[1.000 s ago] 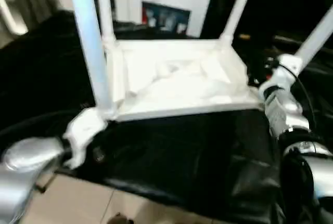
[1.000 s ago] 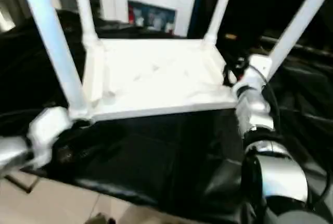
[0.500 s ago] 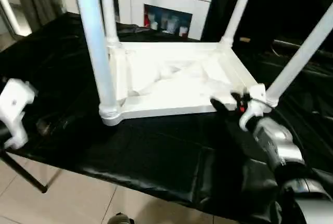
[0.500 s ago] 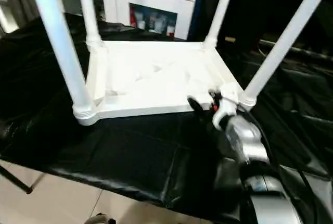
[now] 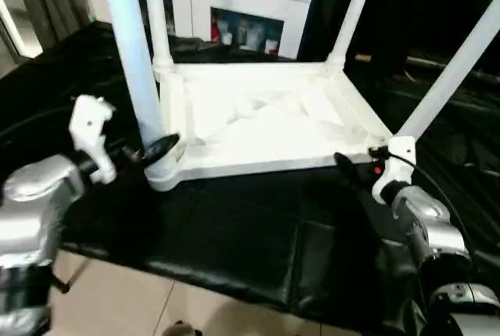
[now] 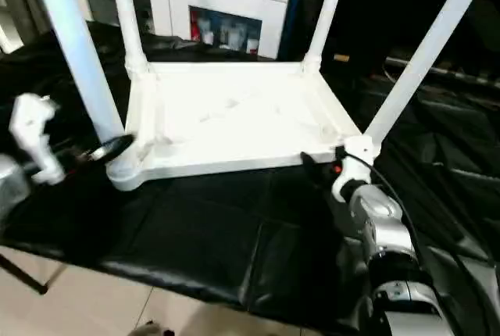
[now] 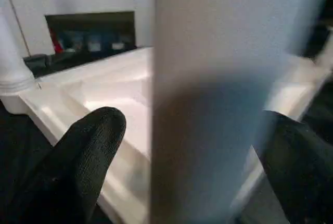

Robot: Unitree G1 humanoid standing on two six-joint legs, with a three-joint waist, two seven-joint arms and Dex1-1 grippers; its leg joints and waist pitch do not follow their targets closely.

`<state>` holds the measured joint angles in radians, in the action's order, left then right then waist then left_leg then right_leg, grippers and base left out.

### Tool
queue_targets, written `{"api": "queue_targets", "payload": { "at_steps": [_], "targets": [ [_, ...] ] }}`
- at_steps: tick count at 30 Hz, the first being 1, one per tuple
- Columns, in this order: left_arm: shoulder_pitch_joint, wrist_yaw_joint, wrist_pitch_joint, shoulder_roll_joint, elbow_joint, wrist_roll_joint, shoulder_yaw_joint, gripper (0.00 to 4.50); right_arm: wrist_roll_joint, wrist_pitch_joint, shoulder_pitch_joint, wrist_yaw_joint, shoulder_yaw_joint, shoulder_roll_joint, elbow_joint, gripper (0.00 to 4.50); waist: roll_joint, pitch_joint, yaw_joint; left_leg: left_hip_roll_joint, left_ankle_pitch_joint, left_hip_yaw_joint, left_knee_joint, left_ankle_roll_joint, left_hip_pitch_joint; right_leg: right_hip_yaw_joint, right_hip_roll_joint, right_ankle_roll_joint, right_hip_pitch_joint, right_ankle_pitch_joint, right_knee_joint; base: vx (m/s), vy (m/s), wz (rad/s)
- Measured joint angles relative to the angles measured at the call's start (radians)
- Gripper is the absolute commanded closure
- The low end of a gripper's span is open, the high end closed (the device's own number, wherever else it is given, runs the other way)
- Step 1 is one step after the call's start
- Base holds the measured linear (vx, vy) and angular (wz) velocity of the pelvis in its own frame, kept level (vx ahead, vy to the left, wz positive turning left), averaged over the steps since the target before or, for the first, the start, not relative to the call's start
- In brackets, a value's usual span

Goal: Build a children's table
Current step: Rotate table base

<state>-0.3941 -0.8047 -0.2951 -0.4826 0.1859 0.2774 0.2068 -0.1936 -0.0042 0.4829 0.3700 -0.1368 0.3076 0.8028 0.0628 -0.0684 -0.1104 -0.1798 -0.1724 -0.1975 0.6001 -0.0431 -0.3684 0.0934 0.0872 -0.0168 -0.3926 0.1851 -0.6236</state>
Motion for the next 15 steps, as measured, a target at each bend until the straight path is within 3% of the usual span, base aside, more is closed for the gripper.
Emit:
{"api": "queue_targets", "payload": {
  "at_steps": [5, 11, 15],
  "targets": [
    [-0.031, -0.038, -0.027, 0.053, 0.009, 0.043, -0.043, 0.03, 0.056, 0.054, 0.015, -0.097, 0.011, 0.009, 0.077, 0.02, -0.001, 0.000, -0.001, 0.001, 0.000, -0.001, -0.002, 0.000, -0.004, 0.000, 0.000, 0.000, -0.003, 0.001, 0.003, 0.000, 0.000, 0.00],
    [-0.024, -0.153, -0.203, 0.090, -0.197, 0.224, -0.117, 0.03, 0.088, 0.058, 0.055, -0.110, 0.037, -0.010, 0.119, 0.02, -0.001, 0.000, -0.004, 0.001, 0.000, -0.002, -0.001, 0.000, -0.005, 0.000, 0.001, -0.001, -0.005, 0.001, 0.000, 0.000, 0.000, 0.00],
    [-0.033, -0.181, -0.262, 0.146, -0.288, 0.279, -0.217, 0.03, 0.107, 0.040, 0.106, -0.111, 0.048, -0.039, 0.187, 0.02, -0.001, 0.000, 0.000, 0.001, 0.000, -0.003, 0.001, 0.000, -0.004, -0.001, 0.002, -0.001, -0.004, 0.000, -0.001, 0.000, 0.000, 0.00]
  ]
}}
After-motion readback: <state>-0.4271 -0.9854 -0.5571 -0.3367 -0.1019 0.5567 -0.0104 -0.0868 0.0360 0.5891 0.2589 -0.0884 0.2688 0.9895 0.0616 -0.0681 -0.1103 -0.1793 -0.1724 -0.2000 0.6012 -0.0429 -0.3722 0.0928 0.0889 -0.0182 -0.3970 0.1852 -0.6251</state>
